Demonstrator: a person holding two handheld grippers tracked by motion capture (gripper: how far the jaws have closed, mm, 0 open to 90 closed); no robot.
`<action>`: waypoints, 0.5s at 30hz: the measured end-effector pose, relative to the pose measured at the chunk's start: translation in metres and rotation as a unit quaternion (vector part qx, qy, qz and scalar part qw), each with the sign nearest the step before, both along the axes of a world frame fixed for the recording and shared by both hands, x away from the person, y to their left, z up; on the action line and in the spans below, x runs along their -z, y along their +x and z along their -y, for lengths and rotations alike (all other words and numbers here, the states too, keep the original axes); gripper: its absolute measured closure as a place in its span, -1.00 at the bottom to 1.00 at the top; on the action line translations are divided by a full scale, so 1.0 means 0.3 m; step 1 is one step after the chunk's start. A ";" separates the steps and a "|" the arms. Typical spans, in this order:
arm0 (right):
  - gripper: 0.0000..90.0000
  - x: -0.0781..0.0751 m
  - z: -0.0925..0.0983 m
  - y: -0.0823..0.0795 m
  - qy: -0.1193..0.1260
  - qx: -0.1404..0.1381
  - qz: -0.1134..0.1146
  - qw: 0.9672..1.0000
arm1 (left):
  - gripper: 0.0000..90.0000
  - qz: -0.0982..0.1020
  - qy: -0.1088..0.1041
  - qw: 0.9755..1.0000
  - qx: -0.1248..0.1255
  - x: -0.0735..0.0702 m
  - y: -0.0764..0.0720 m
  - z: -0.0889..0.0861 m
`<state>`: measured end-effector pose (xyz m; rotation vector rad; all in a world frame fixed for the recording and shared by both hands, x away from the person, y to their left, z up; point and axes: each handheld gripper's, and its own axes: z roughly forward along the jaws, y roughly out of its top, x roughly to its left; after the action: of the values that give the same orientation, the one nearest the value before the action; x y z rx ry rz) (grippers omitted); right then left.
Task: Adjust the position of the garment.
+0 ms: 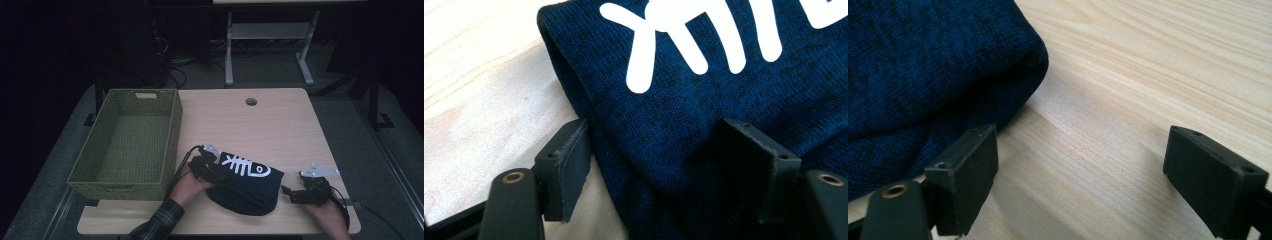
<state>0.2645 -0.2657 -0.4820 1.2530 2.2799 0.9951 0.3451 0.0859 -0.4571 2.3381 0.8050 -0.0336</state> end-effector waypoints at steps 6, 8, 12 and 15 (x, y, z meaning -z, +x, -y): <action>-0.69 0.000 -0.001 0.000 0.001 0.000 0.000 1.000 | -0.01 -0.015 -0.015 1.000 0.015 0.001 0.001 0.000; -0.69 0.000 -0.001 0.001 0.001 0.000 0.000 1.000 | 0.24 -0.029 -0.024 0.999 0.018 0.004 0.001 0.004; -0.69 0.000 -0.001 0.000 0.001 0.000 0.000 1.000 | 0.45 -0.043 -0.028 0.998 0.022 0.006 0.006 0.008; -0.69 0.000 -0.001 0.000 0.001 0.000 -0.001 1.000 | 0.54 -0.049 -0.030 0.998 0.022 0.006 0.011 0.005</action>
<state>0.2646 -0.2655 -0.4821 1.2543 2.2807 0.9970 0.3484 0.0844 -0.4589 2.3116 0.7883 -0.1897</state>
